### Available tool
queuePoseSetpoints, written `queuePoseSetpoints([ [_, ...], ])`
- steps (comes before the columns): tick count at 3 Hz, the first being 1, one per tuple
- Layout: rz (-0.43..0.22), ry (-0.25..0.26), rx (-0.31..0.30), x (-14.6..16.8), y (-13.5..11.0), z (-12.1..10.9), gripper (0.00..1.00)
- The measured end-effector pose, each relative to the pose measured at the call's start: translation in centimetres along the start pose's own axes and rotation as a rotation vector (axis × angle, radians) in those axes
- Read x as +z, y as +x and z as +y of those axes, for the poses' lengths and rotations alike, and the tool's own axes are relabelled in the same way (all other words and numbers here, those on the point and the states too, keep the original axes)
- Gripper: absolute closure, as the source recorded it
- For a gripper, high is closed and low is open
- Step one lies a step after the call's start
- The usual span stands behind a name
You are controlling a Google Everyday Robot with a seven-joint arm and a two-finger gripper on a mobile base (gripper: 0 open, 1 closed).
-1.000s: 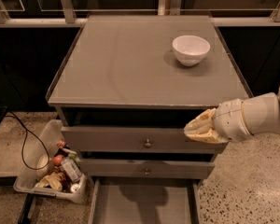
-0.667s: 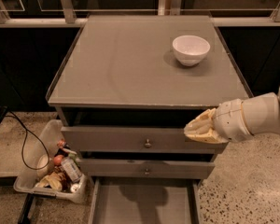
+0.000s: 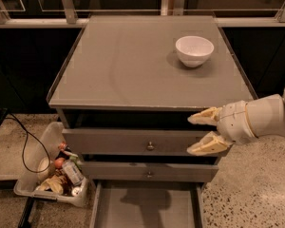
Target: Place rxbar chocolate into bottom drawer
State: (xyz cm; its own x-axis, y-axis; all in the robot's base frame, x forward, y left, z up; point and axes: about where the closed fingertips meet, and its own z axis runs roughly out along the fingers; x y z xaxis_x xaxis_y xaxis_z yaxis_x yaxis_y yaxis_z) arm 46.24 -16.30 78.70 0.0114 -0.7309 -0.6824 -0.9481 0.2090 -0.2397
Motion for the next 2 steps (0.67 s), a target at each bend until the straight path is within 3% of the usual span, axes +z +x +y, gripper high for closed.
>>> queuePoseSetpoints([
  [1,0.0,0.0,0.0,0.0,0.0,0.0,0.0],
  [2,0.0,0.0,0.0,0.0,0.0,0.0,0.0],
])
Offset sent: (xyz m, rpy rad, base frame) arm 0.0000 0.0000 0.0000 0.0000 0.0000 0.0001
